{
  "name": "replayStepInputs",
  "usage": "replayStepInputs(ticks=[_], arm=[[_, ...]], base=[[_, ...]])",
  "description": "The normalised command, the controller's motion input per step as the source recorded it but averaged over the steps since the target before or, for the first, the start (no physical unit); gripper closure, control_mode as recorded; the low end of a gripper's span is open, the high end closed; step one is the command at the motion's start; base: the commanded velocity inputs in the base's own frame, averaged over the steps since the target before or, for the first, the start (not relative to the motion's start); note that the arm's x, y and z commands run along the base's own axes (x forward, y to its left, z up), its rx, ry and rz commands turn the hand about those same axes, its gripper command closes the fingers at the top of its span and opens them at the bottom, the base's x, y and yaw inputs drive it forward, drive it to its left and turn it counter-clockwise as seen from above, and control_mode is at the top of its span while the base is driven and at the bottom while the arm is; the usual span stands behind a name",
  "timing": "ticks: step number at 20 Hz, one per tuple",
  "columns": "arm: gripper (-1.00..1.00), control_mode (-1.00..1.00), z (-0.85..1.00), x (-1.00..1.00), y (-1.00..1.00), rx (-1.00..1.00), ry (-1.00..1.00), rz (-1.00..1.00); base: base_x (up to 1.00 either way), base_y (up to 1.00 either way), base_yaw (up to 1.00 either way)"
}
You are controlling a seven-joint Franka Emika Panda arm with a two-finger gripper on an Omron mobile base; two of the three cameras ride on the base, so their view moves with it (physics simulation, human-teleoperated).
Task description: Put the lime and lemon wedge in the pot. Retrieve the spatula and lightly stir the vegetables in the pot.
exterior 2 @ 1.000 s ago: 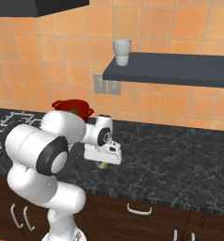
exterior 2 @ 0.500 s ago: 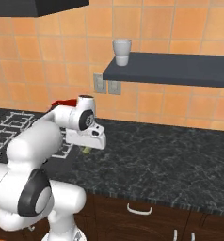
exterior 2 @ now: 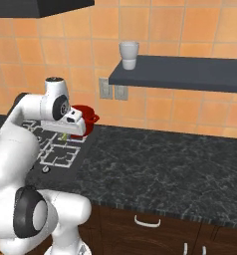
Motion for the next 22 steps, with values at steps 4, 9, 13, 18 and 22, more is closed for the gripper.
replayStepInputs(ticks=[4, 9, 13, 18, 22], arm=[[1.00, -1.00, 0.44, 0.59, 0.49, -0.01, -0.21, 0.00], [1.00, -1.00, 0.06, 0.78, 0.31, -0.03, -0.14, 0.00], [1.00, -1.00, 0.00, 0.66, 0.13, -0.01, -0.12, 0.00], [1.00, -1.00, -0.03, 0.82, 0.00, 0.00, -0.01, -0.02], [1.00, -1.00, -0.18, 0.69, 0.12, 0.00, 0.00, -0.01]], base=[[0.00, 0.00, 0.00], [0.00, 0.00, 0.00], [0.00, 0.00, 0.00], [0.00, 0.00, 0.00], [0.00, 0.00, 0.00]])
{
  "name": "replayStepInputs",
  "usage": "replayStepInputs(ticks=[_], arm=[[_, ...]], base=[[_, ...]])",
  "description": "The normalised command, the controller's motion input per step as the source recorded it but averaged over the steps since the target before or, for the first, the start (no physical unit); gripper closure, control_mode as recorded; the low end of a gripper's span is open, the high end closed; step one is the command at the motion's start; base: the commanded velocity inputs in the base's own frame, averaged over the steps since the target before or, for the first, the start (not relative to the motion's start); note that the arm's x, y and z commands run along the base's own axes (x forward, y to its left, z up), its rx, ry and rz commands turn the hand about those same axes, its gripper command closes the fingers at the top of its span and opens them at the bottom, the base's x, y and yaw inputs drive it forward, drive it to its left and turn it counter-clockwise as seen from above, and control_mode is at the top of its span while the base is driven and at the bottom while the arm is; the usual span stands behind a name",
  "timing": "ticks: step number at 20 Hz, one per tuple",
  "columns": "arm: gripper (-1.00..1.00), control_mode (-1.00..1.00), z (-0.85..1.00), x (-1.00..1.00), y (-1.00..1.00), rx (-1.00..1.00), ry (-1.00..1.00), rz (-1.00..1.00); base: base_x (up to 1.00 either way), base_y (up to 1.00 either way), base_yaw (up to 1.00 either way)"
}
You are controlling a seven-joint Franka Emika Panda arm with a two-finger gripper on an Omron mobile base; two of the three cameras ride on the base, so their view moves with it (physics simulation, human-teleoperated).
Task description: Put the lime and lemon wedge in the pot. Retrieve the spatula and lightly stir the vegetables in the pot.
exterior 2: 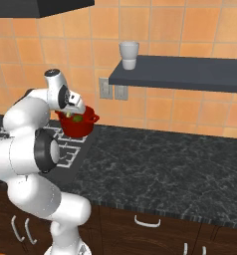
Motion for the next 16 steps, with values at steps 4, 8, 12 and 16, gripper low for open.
replayStepInputs(ticks=[4, 8, 12, 16], arm=[[1.00, -1.00, -0.34, 0.55, 0.26, 0.00, 0.00, -0.02], [1.00, -1.00, -0.46, 0.50, 0.11, -0.03, 0.00, -0.04], [1.00, -1.00, -0.37, 0.44, 0.05, -0.02, 0.00, -0.04], [1.00, -1.00, -0.28, 0.42, 0.00, 0.00, -0.01, -0.03]], base=[[0.00, 0.00, 0.00], [0.00, 0.00, 0.00], [0.00, 0.00, 0.00], [0.00, 0.00, 0.00]])
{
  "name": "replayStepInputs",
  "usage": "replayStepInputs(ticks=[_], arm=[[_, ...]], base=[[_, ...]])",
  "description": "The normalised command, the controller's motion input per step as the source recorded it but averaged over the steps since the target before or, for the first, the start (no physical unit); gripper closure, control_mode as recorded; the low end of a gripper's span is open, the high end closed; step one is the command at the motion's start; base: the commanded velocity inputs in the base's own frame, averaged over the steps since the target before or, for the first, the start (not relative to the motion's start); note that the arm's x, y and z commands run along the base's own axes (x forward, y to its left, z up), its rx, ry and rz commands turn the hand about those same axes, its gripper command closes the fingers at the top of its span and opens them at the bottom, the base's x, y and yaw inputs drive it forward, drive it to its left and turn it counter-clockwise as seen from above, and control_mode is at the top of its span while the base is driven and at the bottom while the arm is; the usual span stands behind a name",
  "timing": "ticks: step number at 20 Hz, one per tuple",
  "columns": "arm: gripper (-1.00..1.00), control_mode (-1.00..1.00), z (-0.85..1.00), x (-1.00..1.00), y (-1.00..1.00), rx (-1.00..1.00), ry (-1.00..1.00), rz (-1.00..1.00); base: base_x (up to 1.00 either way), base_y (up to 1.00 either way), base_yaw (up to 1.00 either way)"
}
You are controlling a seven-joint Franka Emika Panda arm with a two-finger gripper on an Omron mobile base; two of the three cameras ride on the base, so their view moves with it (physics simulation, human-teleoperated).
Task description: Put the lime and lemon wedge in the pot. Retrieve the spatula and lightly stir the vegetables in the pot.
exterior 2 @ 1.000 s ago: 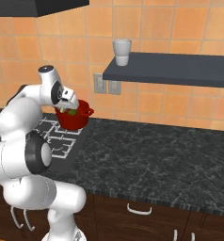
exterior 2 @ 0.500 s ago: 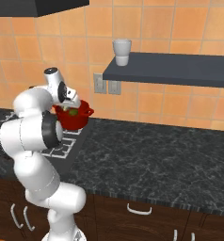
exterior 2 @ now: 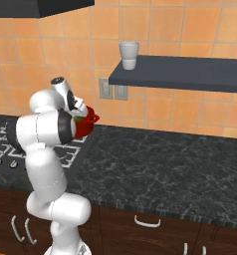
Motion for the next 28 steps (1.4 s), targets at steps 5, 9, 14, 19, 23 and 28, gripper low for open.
replayStepInputs(ticks=[5, 9, 14, 19, 23, 28], arm=[[-1.00, -1.00, -0.32, 0.19, 0.00, 0.00, 0.00, -0.05], [-1.00, -1.00, -0.13, 0.03, 0.00, 0.00, 0.00, -0.04], [-1.00, -1.00, 0.10, -0.03, -0.13, 0.00, -0.02, 0.00], [-1.00, -1.00, 0.83, -0.23, -0.13, 0.05, -0.06, 0.00], [-1.00, -1.00, 0.56, -0.80, -0.02, 0.07, 0.00, 0.00], [-1.00, -1.00, 0.01, -1.00, -0.40, 0.03, 0.02, 0.00]], base=[[0.00, 0.00, 0.00], [0.00, 0.00, 0.00], [0.00, 0.00, 0.00], [0.00, 0.00, 0.00], [0.00, 0.00, 0.00], [0.00, 0.00, 0.00]])
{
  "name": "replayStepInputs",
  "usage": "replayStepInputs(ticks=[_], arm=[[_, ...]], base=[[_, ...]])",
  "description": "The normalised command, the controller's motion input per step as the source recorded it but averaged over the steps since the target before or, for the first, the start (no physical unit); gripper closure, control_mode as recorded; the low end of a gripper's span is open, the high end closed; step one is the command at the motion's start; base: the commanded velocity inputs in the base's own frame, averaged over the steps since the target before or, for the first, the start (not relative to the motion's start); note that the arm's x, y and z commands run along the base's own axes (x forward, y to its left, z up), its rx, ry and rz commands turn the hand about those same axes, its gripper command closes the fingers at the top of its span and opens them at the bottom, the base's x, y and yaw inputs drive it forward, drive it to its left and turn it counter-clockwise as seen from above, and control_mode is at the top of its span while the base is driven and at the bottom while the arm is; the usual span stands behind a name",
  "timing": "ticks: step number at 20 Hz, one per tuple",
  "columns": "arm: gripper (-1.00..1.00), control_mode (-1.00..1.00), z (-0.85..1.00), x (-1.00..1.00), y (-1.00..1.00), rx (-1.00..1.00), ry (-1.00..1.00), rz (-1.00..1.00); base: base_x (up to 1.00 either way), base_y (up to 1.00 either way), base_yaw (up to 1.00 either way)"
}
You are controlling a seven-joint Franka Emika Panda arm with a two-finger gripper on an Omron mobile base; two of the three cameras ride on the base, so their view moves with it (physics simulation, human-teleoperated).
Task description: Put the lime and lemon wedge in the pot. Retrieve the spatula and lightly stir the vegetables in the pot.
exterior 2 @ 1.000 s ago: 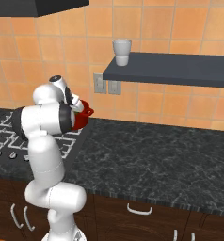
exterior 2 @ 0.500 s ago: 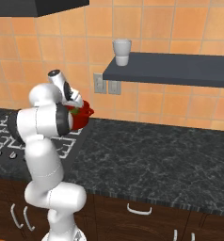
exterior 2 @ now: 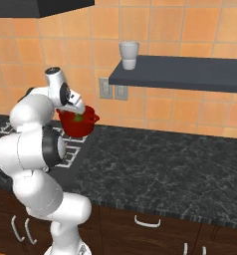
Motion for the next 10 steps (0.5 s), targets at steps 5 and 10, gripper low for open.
replayStepInputs(ticks=[5, 10], arm=[[-1.00, -1.00, 0.00, -0.96, -0.76, 0.00, 0.09, 0.00], [-1.00, -1.00, 0.00, -0.34, -0.80, 0.00, 0.13, 0.00]], base=[[0.00, 0.00, 0.00], [0.00, 0.00, 0.00]])
